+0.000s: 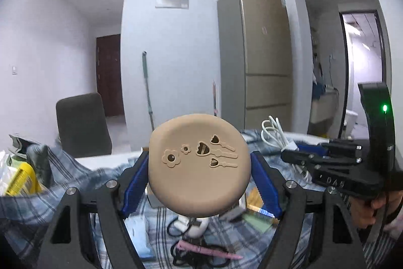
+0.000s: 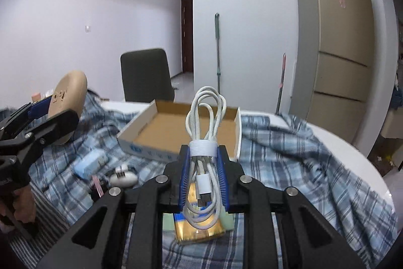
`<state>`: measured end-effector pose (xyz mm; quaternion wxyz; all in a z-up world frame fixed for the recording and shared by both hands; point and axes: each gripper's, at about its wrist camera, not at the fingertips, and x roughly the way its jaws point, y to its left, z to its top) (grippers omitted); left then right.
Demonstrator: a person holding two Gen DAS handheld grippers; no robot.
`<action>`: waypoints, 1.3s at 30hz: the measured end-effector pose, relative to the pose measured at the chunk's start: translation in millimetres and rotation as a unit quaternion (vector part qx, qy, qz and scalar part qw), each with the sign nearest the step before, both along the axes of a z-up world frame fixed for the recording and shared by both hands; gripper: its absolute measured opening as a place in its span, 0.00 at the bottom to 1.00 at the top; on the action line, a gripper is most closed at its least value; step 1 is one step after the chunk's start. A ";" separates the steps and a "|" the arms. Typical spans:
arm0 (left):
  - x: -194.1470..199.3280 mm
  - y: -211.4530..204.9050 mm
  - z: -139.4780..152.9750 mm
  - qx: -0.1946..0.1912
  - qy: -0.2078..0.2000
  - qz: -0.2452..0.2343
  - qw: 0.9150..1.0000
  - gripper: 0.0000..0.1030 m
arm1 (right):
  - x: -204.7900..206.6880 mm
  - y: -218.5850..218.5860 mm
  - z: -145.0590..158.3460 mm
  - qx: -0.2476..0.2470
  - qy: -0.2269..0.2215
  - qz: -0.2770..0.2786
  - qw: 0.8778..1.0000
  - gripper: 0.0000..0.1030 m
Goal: Organize soft objects
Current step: 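Carry the cable and coaster over the cardboard box with both tools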
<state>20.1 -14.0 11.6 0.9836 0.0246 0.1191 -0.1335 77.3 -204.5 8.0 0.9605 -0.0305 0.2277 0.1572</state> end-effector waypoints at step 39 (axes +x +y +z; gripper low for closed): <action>223.8 11.3 -0.8 -0.033 0.227 0.066 0.971 0.78 | 184.2 39.3 -10.0 -0.009 0.164 -0.007 0.986 0.20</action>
